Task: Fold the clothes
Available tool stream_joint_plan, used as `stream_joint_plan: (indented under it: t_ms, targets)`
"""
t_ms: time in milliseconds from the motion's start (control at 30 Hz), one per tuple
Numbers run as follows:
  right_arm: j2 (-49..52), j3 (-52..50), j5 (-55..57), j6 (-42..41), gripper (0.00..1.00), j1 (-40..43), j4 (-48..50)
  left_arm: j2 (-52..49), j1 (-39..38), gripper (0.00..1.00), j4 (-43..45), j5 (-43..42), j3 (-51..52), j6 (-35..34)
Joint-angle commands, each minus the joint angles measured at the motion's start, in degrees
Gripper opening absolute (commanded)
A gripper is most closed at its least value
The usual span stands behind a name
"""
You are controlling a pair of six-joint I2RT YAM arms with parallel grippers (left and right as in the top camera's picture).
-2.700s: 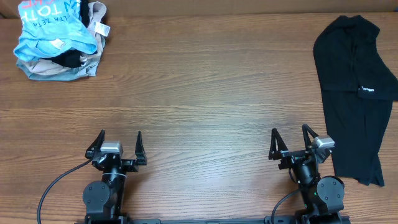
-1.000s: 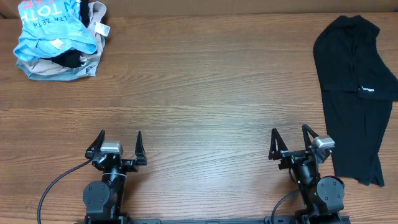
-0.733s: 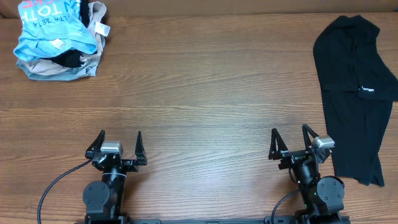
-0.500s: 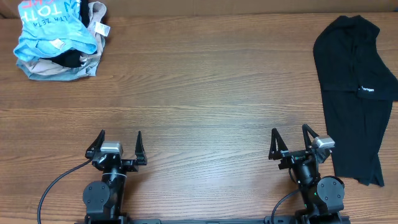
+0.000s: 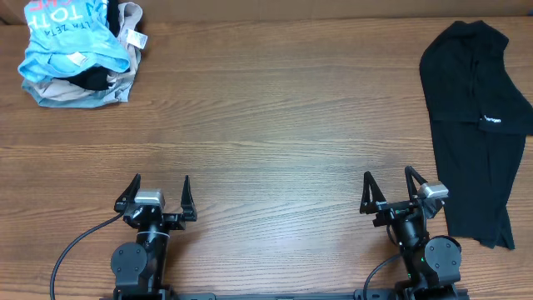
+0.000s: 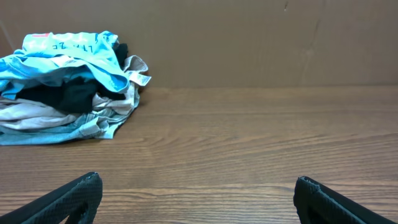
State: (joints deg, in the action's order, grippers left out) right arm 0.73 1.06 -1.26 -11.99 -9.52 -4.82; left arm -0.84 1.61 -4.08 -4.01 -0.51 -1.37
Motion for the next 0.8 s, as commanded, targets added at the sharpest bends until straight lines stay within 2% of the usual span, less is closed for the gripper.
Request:
stream_joint_plan:
  t_ms: [0, 233, 467, 667, 767]
  targets:
    - [-0.6, -0.6, 0.1, -0.2, 1.0, -0.3, 0.1, 0.6, 0.3, 1.0, 0.0, 0.2, 0.2, -0.3]
    - [-0.6, -0.6, 0.1, -0.2, 1.0, -0.3, 0.1, 0.6, 0.3, 1.0, 0.6, 1.5, 0.2, -0.3]
    - [-0.6, -0.6, 0.1, -0.2, 1.0, -0.3, 0.7, 0.6, 0.3, 1.0, 6.0, 5.0, 0.2, -0.3]
    - [-0.6, -0.1, -0.4, 0.7, 1.0, -0.3, 3.7, 0.6, 0.3, 1.0, 5.7, 4.4, -0.7, -0.3]
    - [-0.6, 2.0, -2.2, 4.2, 1.0, -0.3, 3.2, 0.5, 0.3, 1.0, 3.7, 4.6, -2.9, -0.3]
